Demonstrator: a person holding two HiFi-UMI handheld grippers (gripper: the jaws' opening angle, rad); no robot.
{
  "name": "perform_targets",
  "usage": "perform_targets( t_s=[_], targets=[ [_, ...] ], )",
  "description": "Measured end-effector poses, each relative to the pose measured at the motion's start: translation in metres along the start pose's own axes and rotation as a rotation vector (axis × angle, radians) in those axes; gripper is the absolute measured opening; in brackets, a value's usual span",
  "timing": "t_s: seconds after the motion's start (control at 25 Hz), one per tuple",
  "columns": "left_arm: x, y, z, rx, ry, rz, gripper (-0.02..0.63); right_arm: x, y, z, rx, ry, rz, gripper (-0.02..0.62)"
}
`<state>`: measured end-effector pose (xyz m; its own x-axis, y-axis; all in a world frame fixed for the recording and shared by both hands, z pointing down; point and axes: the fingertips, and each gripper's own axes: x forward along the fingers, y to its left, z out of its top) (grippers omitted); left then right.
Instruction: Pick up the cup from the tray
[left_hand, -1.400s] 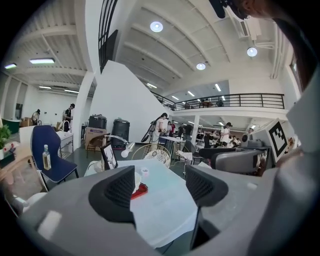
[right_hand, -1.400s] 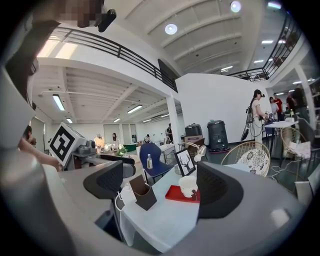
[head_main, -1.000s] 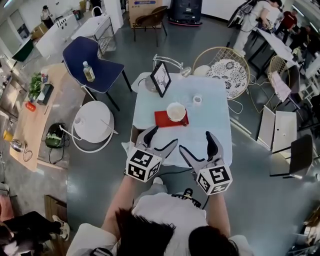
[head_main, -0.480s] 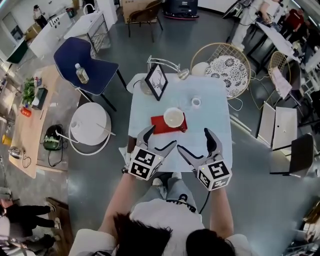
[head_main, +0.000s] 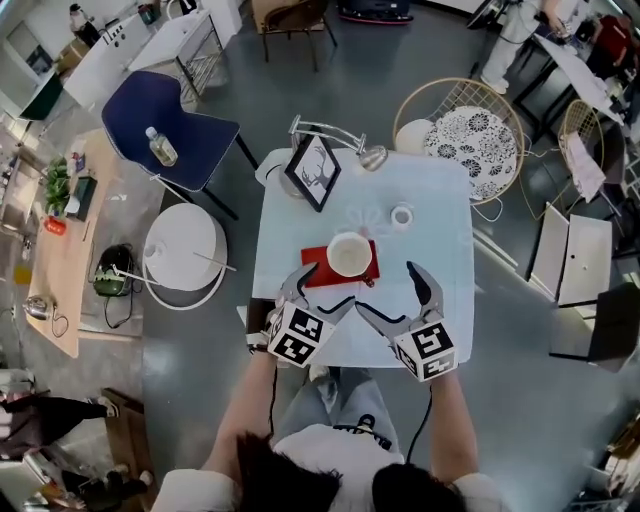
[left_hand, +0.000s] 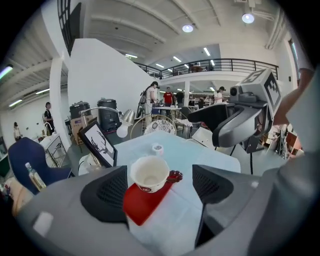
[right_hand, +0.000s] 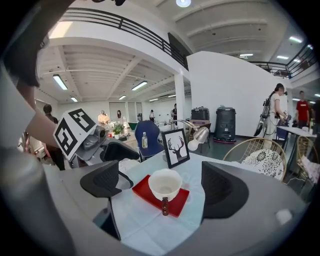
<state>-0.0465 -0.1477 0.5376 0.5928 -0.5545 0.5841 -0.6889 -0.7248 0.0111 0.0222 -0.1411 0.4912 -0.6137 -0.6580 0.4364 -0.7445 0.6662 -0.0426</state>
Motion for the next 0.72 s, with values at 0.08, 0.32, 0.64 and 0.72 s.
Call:
perform_targets(
  t_s=[0.08, 0.32, 0.64, 0.72],
  targets=[
    [0.010, 0.008, -0.011, 0.015, 0.043, 0.009, 0.389, 0.012, -0.004, -0.011, -0.008, 0.019, 0.022, 0.522],
    [0.036, 0.022, -0.033, 0.064, 0.138, 0.031, 0.388, 0.041, -0.018, -0.044, -0.038, 0.111, 0.055, 0.522],
    [0.065, 0.026, -0.066, 0.065, 0.219, -0.004, 0.386, 0.073, -0.018, -0.083, -0.069, 0.182, 0.109, 0.528],
    [0.069, 0.030, -0.070, 0.070, 0.221, -0.008, 0.386, 0.081, -0.022, -0.087, -0.091, 0.190, 0.116, 0.528]
  ],
)
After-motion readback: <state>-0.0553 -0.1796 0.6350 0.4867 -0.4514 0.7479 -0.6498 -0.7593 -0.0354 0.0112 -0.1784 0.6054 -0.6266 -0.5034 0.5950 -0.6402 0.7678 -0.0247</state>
